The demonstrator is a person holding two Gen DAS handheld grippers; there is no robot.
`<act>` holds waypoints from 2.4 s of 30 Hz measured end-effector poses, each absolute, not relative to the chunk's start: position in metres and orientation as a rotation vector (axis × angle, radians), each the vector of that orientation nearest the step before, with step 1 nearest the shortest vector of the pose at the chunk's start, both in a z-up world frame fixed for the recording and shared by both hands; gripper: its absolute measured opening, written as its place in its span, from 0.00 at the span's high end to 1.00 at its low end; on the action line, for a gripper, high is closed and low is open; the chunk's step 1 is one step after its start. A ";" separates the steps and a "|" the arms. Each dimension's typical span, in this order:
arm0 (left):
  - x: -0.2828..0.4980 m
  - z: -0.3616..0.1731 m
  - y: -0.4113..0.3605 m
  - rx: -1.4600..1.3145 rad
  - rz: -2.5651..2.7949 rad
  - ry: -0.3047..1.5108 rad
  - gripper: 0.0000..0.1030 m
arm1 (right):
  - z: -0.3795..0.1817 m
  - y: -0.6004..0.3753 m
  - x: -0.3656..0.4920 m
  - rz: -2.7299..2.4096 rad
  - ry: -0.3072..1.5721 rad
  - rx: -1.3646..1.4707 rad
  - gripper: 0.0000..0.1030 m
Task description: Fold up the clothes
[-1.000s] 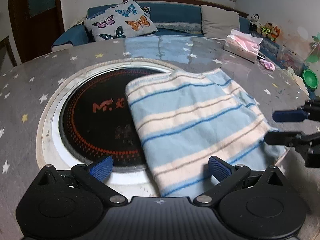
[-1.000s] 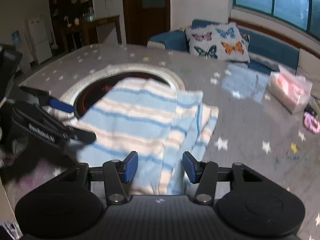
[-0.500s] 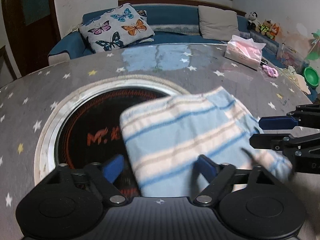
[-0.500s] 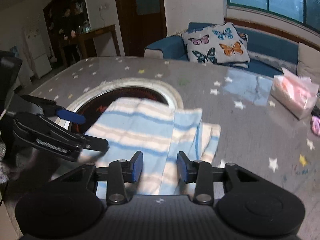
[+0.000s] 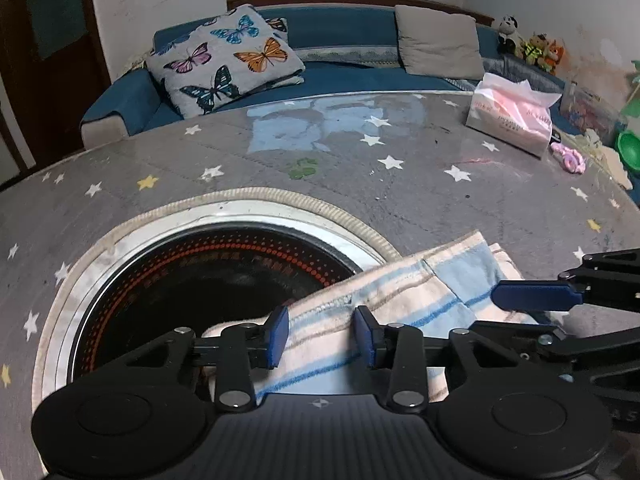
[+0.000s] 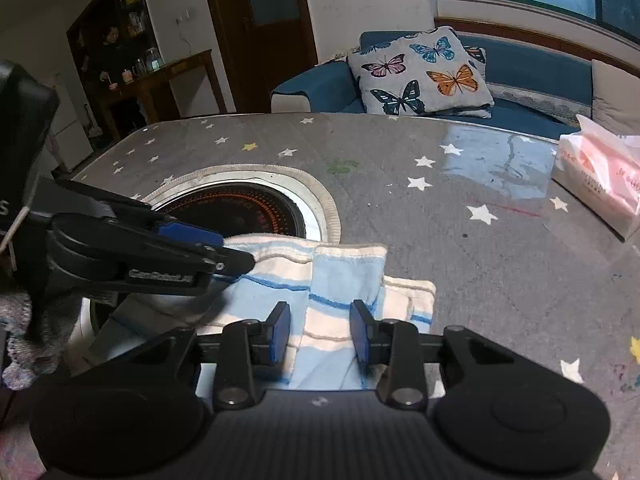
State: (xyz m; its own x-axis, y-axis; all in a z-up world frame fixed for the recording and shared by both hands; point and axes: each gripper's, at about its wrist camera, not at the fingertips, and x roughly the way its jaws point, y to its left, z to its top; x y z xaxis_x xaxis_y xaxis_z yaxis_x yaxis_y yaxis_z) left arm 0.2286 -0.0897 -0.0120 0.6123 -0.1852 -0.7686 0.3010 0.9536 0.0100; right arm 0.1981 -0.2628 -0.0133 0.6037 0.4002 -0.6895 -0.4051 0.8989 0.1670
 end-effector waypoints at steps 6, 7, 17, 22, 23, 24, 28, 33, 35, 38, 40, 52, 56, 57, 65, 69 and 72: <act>0.225 -0.009 -0.091 0.146 -0.270 0.857 0.58 | -0.009 -0.262 0.191 0.468 0.787 -0.021 0.68; 0.223 -0.006 -0.089 0.139 -0.265 0.857 0.54 | -0.009 -0.262 0.189 0.464 0.786 -0.030 0.68; 0.157 0.017 -0.074 0.130 -0.315 0.792 0.10 | 0.004 -0.265 0.136 0.463 0.774 -0.090 0.64; 0.127 0.009 -0.061 0.118 -0.293 0.808 0.10 | -0.006 -0.270 0.110 0.428 0.782 -0.067 0.62; 0.124 0.007 -0.058 0.116 -0.281 0.814 0.10 | -0.007 -0.271 0.108 0.422 0.782 -0.050 0.62; 0.120 0.004 -0.054 0.109 -0.270 0.823 0.10 | -0.009 -0.272 0.107 0.413 0.779 -0.034 0.62; 0.115 -0.008 -0.041 0.103 -0.226 0.849 0.10 | -0.015 -0.270 0.108 0.379 0.765 0.008 0.60; 0.122 -0.017 -0.031 0.093 -0.170 0.866 0.10 | -0.018 -0.268 0.114 0.359 0.755 0.029 0.60; 0.125 -0.018 -0.029 0.094 -0.166 0.864 0.11 | -0.020 -0.267 0.117 0.356 0.752 0.035 0.59; 0.130 -0.017 -0.029 0.095 -0.159 0.864 0.11 | -0.022 -0.265 0.122 0.347 0.752 0.050 0.58; 0.130 -0.016 -0.029 0.092 -0.162 0.862 0.11 | -0.022 -0.264 0.126 0.344 0.756 0.056 0.56; 0.131 -0.015 -0.017 -0.006 -0.181 0.901 0.16 | -0.014 -0.288 0.150 0.351 0.804 0.166 0.51; 0.137 -0.016 -0.016 -0.036 -0.196 0.915 0.24 | -0.021 -0.294 0.163 0.330 0.820 0.239 0.48; 0.138 -0.016 -0.016 -0.041 -0.200 0.917 0.25 | -0.023 -0.294 0.165 0.324 0.820 0.246 0.45; 0.144 -0.014 -0.020 -0.077 -0.231 0.928 0.48 | -0.026 -0.287 0.174 0.329 0.822 0.245 0.53; 0.145 -0.013 -0.021 -0.091 -0.237 0.931 0.56 | -0.026 -0.283 0.175 0.346 0.828 0.245 0.66; 0.146 -0.012 -0.022 -0.097 -0.238 0.934 0.61 | -0.026 -0.283 0.175 0.347 0.831 0.245 0.71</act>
